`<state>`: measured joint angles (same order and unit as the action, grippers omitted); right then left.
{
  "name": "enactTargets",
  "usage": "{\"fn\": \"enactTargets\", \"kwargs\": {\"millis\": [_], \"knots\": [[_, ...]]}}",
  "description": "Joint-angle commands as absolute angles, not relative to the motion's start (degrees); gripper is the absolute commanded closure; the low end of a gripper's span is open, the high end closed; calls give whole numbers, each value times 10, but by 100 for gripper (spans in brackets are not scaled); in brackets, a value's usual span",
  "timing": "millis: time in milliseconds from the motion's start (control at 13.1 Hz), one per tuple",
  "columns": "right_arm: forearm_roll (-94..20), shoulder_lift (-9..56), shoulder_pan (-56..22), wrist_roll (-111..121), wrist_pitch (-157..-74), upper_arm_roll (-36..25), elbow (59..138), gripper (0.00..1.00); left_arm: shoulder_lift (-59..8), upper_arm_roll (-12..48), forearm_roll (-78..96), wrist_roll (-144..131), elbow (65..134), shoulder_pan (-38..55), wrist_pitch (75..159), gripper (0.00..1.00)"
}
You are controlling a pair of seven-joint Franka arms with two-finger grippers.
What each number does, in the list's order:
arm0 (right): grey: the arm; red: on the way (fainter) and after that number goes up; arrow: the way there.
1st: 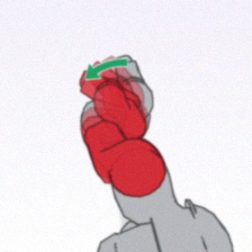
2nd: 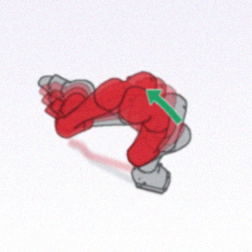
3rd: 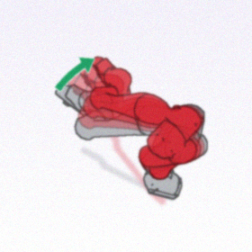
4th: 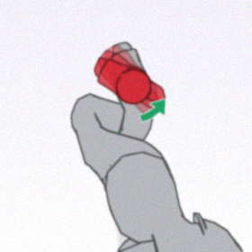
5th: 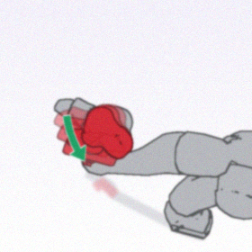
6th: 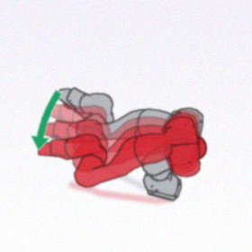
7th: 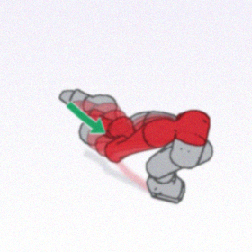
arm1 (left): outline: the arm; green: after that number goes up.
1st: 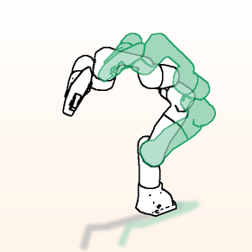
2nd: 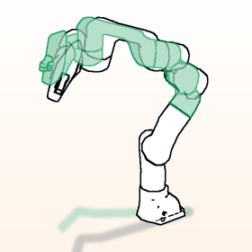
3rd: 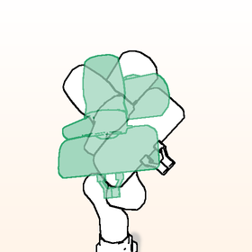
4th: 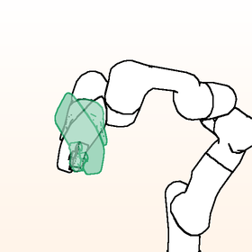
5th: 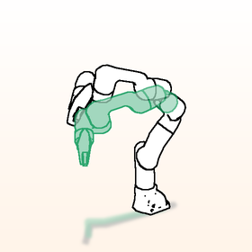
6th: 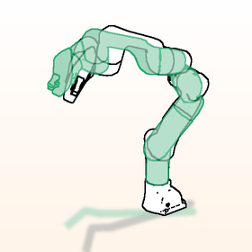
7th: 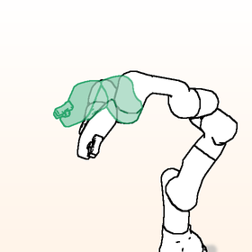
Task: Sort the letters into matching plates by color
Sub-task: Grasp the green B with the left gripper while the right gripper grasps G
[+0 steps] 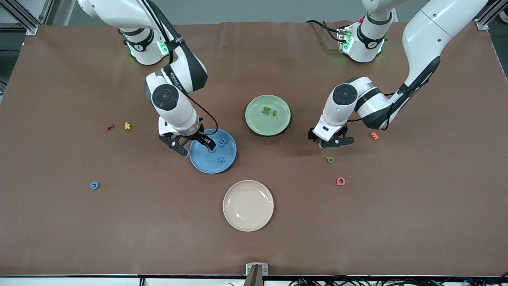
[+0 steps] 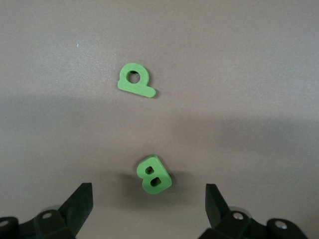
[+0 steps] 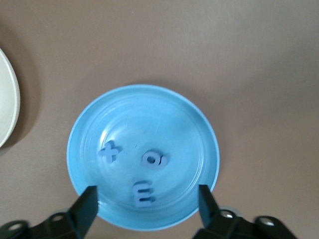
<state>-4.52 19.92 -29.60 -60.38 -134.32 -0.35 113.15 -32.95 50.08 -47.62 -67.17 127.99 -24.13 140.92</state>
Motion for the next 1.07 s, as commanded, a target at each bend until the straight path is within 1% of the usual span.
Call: {"fn": "enactTargets", "kwargs": {"millis": [0,230,306,459,536,613,689,766,995], "knots": [[-48,194,-219,-464,-1336,-4,1135,0,-345,495,-502,-680,1283,-246,1438,2],[-35,206,-102,-259,-1346,-4,1136,0,-356,490,-508,-682,1283,-245,1447,6],[-30,211,-59,-199,-1351,-4,1135,0,-358,484,-513,-683,1282,-244,1448,9],[-21,231,4,-103,-1367,-4,1128,7,-365,483,-520,-684,1281,-244,1448,19],[-21,252,30,-65,-1383,-4,1118,13,-366,483,-520,-684,1280,-244,1448,26],[-20,273,49,-33,-1388,-4,1101,23,-366,483,-521,-684,1280,-244,1448,33],[-20,296,64,-6,-1389,-4,1080,32,-368,483,-524,-684,1279,-244,1448,40],[-18,319,77,18,-1389,-4,1056,37,-373,483,-525,-684,1277,-244,1448,48],[-17,373,106,74,-1391,-4,999,40,-373,483,-525,-683,1276,-243,1448,75]]}}
